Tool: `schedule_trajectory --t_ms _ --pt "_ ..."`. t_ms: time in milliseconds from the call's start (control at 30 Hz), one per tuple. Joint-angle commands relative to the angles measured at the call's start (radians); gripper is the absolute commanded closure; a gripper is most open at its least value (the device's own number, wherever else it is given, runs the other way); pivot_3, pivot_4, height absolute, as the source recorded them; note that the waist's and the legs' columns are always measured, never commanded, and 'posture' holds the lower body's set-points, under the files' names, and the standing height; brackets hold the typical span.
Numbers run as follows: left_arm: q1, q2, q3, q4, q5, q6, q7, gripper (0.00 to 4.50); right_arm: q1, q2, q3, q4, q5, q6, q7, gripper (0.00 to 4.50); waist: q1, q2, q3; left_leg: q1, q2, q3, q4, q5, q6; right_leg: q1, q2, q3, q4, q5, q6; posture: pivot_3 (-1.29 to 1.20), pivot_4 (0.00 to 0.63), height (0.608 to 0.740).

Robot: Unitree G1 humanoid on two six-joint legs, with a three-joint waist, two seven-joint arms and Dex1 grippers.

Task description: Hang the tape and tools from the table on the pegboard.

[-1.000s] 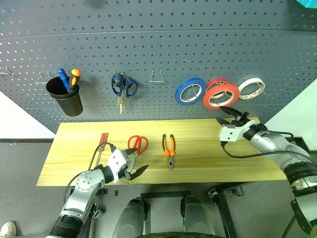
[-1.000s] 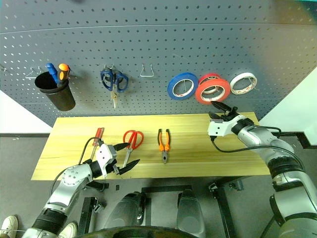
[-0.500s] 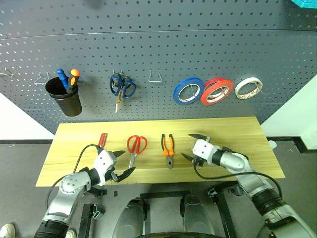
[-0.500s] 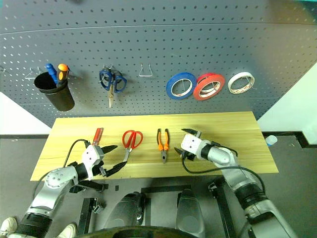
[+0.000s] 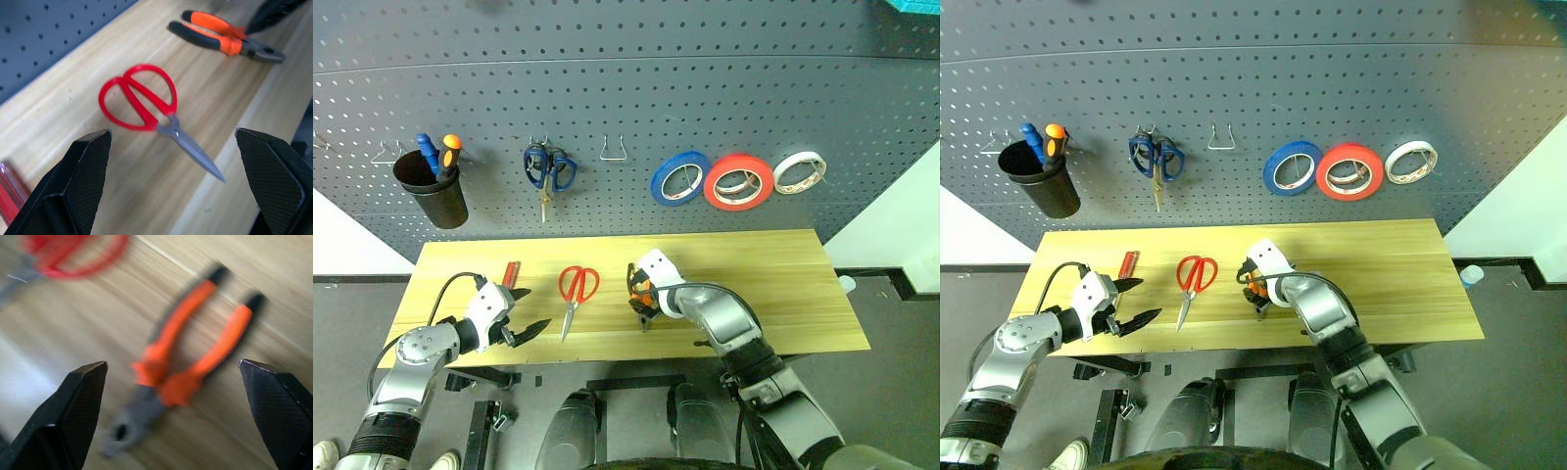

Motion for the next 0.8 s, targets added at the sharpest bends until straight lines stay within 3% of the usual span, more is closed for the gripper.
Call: schedule_trajectory --t_ms 33,567,800 --pt "-0.021 0.017 0.02 0.009 0.0 -0.021 -0.013 0.26 -0.047 0.056 -0.02 0.071 -0.006 0.028 -0.061 0.02 -0.003 0.0 0.0 0.0 0.0 0.0 0.0 0.0 0.0 0.0 0.0 0.0 0.0 0.0 0.0 -0.03 0.157 0.73" --pt "-0.015 -0.014 0.016 0.019 -0.004 -0.028 -0.012 0.26 -0.168 0.182 -0.123 0.326 0.04 -0.009 -0.144 0.02 -0.04 0.0 0.0 0.0 0.002 0.0 -0.001 0.0 0.0 -0.005 0.003 0.002 0.008 0.002 0.002 -0.03 0.147 0.73" --pt "-0.008 -0.015 0.018 0.013 -0.005 -0.026 -0.011 0.26 -0.172 0.141 -0.076 0.347 -0.012 -0.071 -0.157 0.02 -0.049 0.0 0.0 0.0 0.002 0.0 -0.001 0.0 0.0 -0.006 0.003 0.002 0.008 0.002 0.002 -0.02 0.147 0.73"
